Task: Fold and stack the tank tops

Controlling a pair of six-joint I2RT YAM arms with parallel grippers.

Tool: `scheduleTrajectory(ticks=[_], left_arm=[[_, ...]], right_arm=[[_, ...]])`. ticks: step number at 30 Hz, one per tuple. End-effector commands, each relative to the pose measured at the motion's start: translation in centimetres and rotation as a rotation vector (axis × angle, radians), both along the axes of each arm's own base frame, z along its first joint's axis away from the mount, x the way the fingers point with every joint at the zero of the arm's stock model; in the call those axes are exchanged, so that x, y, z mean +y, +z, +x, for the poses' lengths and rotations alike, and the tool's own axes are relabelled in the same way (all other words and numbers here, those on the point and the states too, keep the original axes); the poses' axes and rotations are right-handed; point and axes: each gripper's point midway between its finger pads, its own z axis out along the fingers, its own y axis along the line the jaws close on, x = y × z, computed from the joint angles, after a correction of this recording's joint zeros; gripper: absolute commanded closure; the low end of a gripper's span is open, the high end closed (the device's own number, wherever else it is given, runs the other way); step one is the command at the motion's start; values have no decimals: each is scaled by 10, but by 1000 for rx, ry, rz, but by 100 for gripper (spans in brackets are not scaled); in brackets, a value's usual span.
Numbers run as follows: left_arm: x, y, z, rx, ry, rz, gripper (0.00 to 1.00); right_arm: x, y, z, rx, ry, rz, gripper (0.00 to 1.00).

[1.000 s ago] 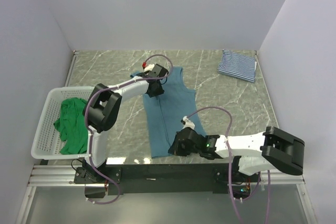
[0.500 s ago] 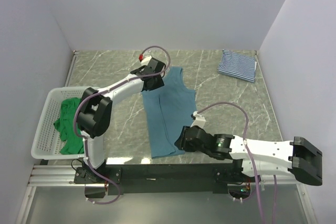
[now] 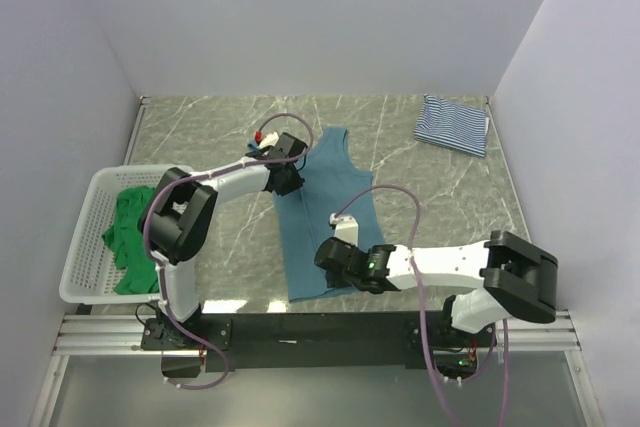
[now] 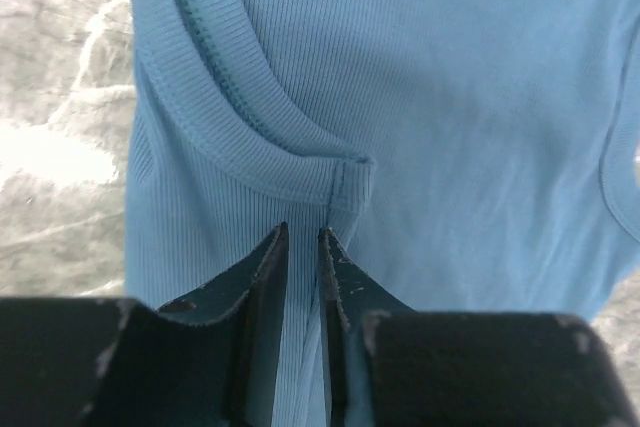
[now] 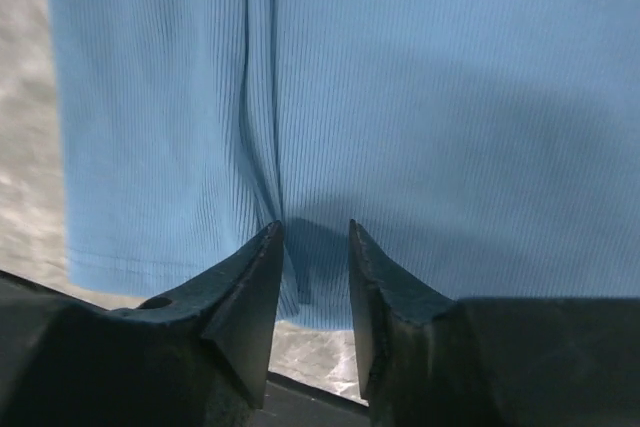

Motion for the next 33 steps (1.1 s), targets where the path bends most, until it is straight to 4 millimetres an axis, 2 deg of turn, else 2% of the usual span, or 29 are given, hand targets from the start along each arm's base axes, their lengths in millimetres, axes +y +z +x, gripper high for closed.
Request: scheduleTrajectory(ticks=[1, 2, 4, 8, 10, 12, 14, 16, 17, 19, 20, 22, 23, 25, 26, 28, 29, 30, 31, 32, 33], left_arm=[[-11, 4, 15, -39, -27, -22, 76], [-8, -5, 12, -12, -30, 5, 76], [-3, -11, 16, -1, -19, 27, 76], [7, -28, 19, 33, -28, 71, 75], [11, -29, 26, 35, -30, 85, 75], [14, -29, 33, 33, -53, 108, 75], [17, -29, 38, 34, -83, 129, 73], [14, -22, 44, 25, -115, 131, 72], [11, -14, 47, 7, -130, 124, 69], [4, -3, 49, -22, -159, 92, 66], [1, 15, 51, -63, -175, 74, 61], [-5, 31, 49, -101, -202, 34, 56], [-9, 54, 52, -159, -211, 6, 52], [-15, 74, 52, -203, -240, -32, 49], [-18, 95, 54, -248, -249, -54, 47], [-20, 115, 55, -288, -255, -71, 46], [-21, 131, 53, -317, -263, -89, 45], [-22, 137, 51, -324, -267, -97, 45], [-23, 143, 48, -334, -268, -108, 45], [-24, 156, 42, -359, -267, -131, 46], [-24, 152, 35, -353, -267, -135, 46]], right_arm=[[15, 2, -5, -21, 27, -18, 61], [17, -1, -9, -15, 35, -27, 61], [26, -12, -22, 10, 59, -46, 62], [58, -22, -35, 59, 92, -28, 62], [77, -23, -38, 78, 104, -3, 63], [92, -19, -40, 95, 119, 31, 63], [115, -9, -41, 104, 145, 105, 63], [126, 4, -38, 90, 151, 141, 61], [125, 8, -35, 78, 141, 140, 59], [112, 21, -26, 32, 104, 147, 54], [105, 26, -23, 20, 88, 158, 52], [85, 47, -13, -7, 43, 215, 48], [77, 55, -8, -21, 26, 232, 47], [54, 78, 5, -69, -25, 277, 44], [47, 84, 9, -82, -35, 288, 43], [23, 95, 26, -106, -89, 298, 42], [14, 96, 33, -109, -106, 297, 42], [4, 95, 44, -114, -121, 289, 42], [-13, 95, 62, -105, -171, 307, 43], [-24, 95, 76, -114, -204, 308, 43], [-33, 96, 87, -131, -209, 296, 44]])
